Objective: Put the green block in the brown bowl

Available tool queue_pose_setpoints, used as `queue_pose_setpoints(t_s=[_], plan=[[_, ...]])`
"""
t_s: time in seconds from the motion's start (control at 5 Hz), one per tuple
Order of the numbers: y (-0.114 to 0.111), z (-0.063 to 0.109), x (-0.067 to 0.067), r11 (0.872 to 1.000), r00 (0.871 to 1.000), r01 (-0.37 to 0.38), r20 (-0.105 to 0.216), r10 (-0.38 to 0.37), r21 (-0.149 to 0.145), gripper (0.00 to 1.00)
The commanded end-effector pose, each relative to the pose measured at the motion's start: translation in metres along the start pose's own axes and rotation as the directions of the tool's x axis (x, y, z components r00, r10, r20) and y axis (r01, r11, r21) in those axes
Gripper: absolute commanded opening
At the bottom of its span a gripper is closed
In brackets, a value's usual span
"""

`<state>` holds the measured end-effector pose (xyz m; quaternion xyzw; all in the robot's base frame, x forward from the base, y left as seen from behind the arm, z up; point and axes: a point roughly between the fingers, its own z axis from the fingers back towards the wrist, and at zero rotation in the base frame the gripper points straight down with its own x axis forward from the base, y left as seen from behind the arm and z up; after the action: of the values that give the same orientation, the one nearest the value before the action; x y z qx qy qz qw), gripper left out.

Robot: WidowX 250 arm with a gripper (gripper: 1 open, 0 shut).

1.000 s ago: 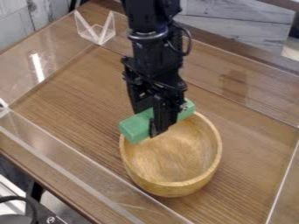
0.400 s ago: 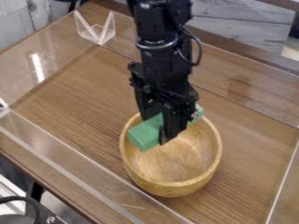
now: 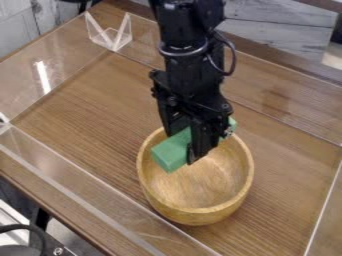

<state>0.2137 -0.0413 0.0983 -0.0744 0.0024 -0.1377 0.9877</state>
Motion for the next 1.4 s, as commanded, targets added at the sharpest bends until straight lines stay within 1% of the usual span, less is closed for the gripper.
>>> queue_pose_setpoints(t_s=[0.0,1.2], plan=[[-0.0033,0.0132,0.0075,1.000,0.997,0.013,0.073,-0.014,0.014,0.00],[-0.0036,0.0136,0.0126,1.000,0.992,0.007,0.130,-0.008,0.014,0.00]])
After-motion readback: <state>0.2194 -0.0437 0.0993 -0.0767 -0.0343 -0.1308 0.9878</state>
